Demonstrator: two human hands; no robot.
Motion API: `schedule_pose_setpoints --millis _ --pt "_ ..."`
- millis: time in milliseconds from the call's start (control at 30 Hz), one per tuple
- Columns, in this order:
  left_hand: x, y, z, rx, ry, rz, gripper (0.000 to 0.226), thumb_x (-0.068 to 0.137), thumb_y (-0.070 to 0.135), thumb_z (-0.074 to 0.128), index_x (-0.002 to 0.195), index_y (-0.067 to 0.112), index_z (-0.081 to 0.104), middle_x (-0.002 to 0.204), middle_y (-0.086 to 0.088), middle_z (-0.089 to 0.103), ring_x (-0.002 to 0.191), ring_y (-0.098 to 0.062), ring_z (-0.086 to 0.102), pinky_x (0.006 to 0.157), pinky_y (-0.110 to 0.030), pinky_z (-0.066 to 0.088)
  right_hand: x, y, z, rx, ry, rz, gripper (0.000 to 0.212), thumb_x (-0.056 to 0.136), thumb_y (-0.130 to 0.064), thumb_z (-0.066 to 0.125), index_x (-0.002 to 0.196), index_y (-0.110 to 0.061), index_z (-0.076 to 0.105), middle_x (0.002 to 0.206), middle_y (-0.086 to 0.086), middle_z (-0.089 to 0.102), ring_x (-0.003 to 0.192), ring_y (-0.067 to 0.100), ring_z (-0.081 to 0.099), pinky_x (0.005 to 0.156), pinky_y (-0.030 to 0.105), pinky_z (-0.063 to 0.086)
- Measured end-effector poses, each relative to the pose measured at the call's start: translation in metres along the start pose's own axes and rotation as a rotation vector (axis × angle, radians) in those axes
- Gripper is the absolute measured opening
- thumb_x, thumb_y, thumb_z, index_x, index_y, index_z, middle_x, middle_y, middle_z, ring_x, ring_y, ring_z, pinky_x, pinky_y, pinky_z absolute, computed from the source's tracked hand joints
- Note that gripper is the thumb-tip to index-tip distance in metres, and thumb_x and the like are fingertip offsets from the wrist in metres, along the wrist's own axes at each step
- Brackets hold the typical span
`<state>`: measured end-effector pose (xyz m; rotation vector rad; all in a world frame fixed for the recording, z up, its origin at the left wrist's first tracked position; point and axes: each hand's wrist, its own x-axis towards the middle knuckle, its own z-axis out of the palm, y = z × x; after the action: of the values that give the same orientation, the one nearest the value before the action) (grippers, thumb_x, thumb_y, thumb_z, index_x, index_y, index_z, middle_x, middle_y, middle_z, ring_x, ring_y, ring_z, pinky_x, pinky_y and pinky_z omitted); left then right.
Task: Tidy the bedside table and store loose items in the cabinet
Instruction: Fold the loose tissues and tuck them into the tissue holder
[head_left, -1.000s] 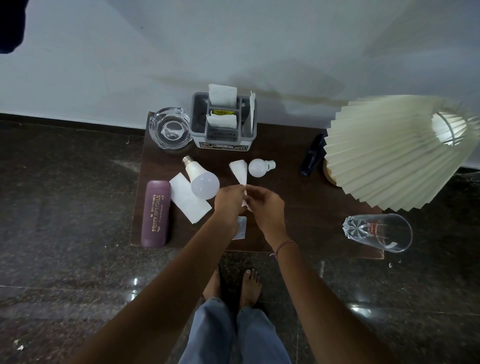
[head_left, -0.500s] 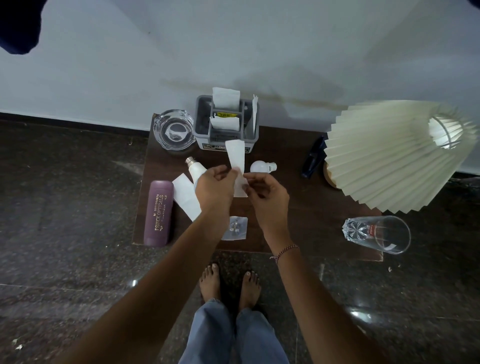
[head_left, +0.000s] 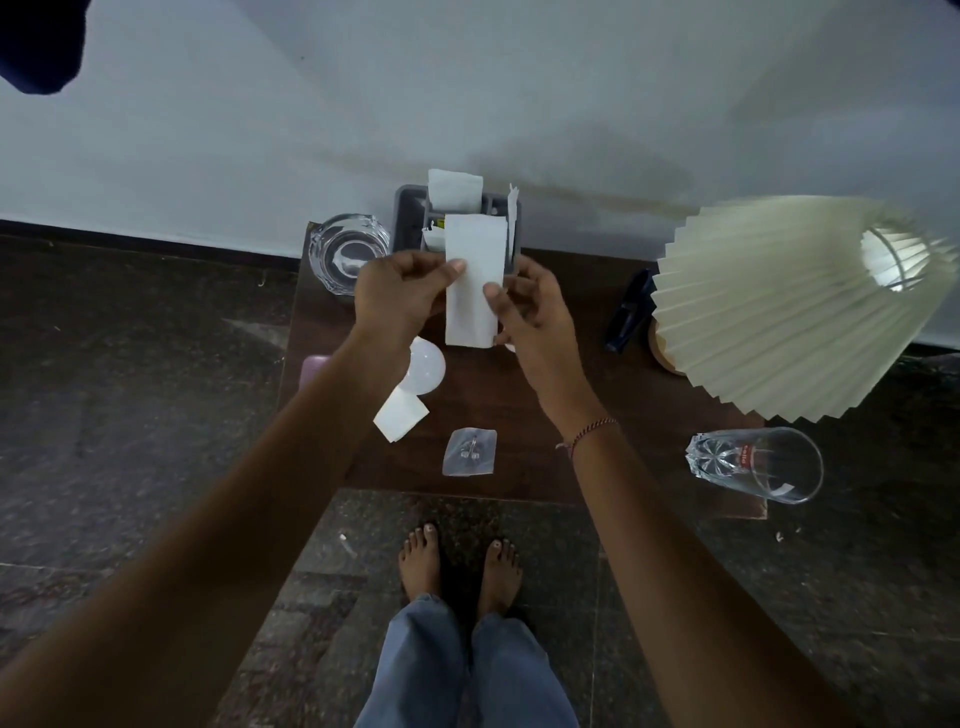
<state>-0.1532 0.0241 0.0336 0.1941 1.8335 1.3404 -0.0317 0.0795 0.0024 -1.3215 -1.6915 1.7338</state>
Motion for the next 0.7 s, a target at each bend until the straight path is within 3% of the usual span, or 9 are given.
schedule_pose_setpoints --millis 67,200,267,367,500,567,633,700 --pt "0.003 0.003 -0.003 0.016 -0.053 0.031 0.014 0.083 0.013 0.068 0.092 0.002 0.067 0.088 -0.006 0.069 0.083 -0.018 0.068 0.074 -0.026 0.059 0.010 -0.007 0.000 0.075 -0.023 0.045 0.055 0.091 -0.028 0.055 0.139 -0.011 0.033 0.132 0.012 0.052 0.114 0.024 0.057 0.076 0.033 0.058" --pt "0.008 0.002 -0.009 -0.016 -0.118 0.054 0.002 0.084 0.012 0.067 0.083 0.011 0.065 0.091 -0.008 0.069 0.089 -0.024 0.068 0.083 -0.037 0.058 0.022 -0.019 0.002 0.061 -0.026 0.027 0.051 0.090 -0.019 0.058 0.136 -0.006 0.040 0.124 0.015 0.058 0.108 0.025 0.060 0.075 0.031 0.058" --pt "0.009 0.001 -0.011 -0.010 -0.116 0.068 0.009 0.084 0.011 0.067 0.092 0.007 0.065 0.095 -0.008 0.069 0.091 -0.024 0.068 0.083 -0.036 0.058 0.026 -0.023 0.004 -0.049 -0.014 -0.024 0.050 0.087 -0.016 0.062 0.133 -0.007 0.044 0.129 0.016 0.056 0.113 0.027 0.058 0.086 0.043 0.055" --pt "0.010 0.003 -0.010 -0.027 -0.137 0.083 0.031 0.083 0.008 0.067 0.112 0.005 0.056 0.096 0.001 0.066 0.086 -0.012 0.067 0.075 -0.026 0.059 0.025 -0.027 0.004 -0.050 -0.022 -0.051 0.054 0.084 -0.012 0.065 0.133 -0.008 0.043 0.130 0.016 0.056 0.114 0.027 0.058 0.090 0.046 0.054" --pt "0.012 0.003 -0.011 -0.145 -0.249 -0.036 0.029 0.085 0.011 0.065 0.112 0.015 0.053 0.106 -0.002 0.064 0.097 -0.019 0.066 0.079 -0.035 0.059 0.022 -0.030 0.003 0.004 -0.064 -0.072 0.072 0.080 -0.008 0.069 0.140 -0.011 0.031 0.128 0.016 0.055 0.116 0.024 0.057 0.086 0.030 0.054" --pt "0.015 0.002 -0.015 -0.168 -0.297 -0.112 0.044 0.084 0.017 0.066 0.125 0.011 0.050 0.119 -0.011 0.062 0.106 -0.025 0.064 0.084 -0.042 0.057 0.023 -0.031 0.003 -0.005 -0.075 -0.081 0.080 0.078 -0.007 0.072 0.143 -0.013 0.026 0.123 0.012 0.056 0.112 0.020 0.057 0.082 0.023 0.054" --pt "0.016 0.000 -0.019 -0.155 -0.309 -0.132 0.057 0.079 0.021 0.071 0.130 0.009 0.047 0.126 -0.014 0.059 0.112 -0.029 0.061 0.088 -0.046 0.055 0.024 -0.030 0.003 -0.055 -0.087 -0.099 0.082 0.076 -0.009 0.074 0.143 -0.013 0.026 0.114 0.006 0.056 0.104 0.017 0.059 0.080 0.022 0.054" --pt "0.018 0.000 -0.021 -0.137 -0.281 -0.076 0.049 0.082 0.015 0.069 0.126 0.007 0.051 0.122 -0.011 0.062 0.111 -0.028 0.062 0.087 -0.043 0.056 0.026 -0.028 0.002 -0.138 -0.079 -0.132 0.078 0.075 -0.012 0.075 0.140 -0.012 0.032 0.106 0.003 0.057 0.101 0.019 0.061 0.081 0.027 0.056"
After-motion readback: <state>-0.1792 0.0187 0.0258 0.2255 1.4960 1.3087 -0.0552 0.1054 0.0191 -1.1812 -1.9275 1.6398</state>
